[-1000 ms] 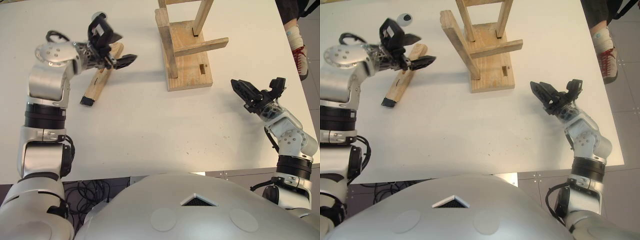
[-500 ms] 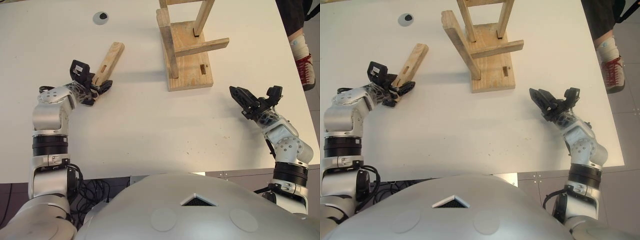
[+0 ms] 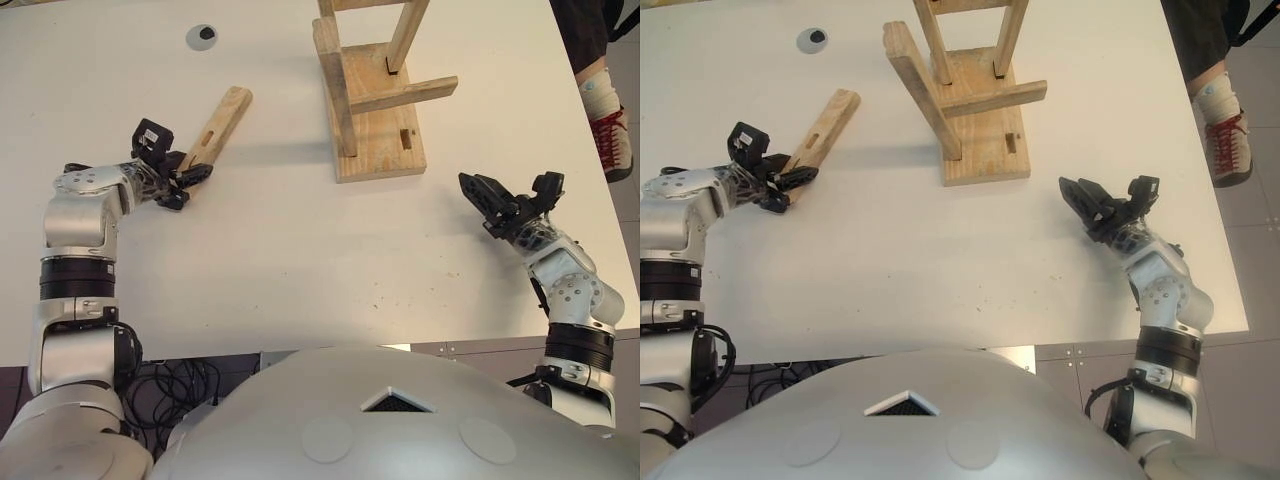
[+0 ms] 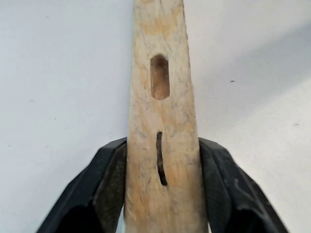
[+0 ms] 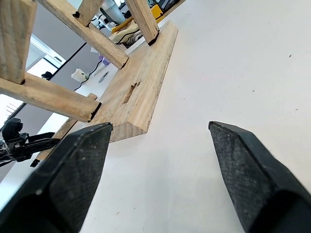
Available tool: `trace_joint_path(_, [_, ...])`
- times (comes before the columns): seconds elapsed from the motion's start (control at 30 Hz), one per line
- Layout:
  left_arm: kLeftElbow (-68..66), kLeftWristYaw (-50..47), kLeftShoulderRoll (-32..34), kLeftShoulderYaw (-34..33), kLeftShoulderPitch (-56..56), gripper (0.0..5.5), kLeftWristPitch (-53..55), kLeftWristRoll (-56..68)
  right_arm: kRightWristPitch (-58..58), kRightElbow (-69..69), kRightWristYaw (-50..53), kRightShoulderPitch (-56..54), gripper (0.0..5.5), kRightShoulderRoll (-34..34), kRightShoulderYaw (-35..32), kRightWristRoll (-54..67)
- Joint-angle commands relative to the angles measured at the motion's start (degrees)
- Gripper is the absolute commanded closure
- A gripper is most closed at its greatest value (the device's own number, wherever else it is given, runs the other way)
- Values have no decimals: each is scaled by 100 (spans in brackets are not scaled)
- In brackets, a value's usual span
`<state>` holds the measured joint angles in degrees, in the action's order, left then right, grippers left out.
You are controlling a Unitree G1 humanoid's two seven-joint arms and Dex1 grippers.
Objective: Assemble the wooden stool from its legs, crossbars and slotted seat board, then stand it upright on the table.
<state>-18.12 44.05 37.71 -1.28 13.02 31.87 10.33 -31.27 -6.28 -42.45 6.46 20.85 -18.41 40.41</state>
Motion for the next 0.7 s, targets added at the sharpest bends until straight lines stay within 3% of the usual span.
trace_joint_path(0.03, [-257, -64, -332, -655, 807, 347, -462, 555, -101, 95, 90, -210, 187, 202, -166, 37])
trace_joint_path(0.2, [-91, 1603, -154, -1756, 2688, 348, 592, 2902, -721, 755, 61, -1740, 187, 999, -696, 884])
trace_joint_path(0.3, [-177, 2542, -227, -1487, 3722, 348, 906, 3419, -958, 783, 240, -3687, 187, 837, -518, 1550])
trace_joint_path(0.4, [-540, 3015, -793, -958, 4476, 348, 625, 3267, -1264, 835, 197, -4697, 187, 343, -22, 2010])
trace_joint_path(0.57, [-1243, 3402, -1455, -459, 4968, 348, -99, 2815, -1121, 576, 380, -5338, 187, -586, 396, 2184])
trace_joint_path(0.7, [-1347, 3548, -1562, -409, 5011, 348, -106, 2742, -1137, 528, 468, -5461, 187, -767, 394, 2210])
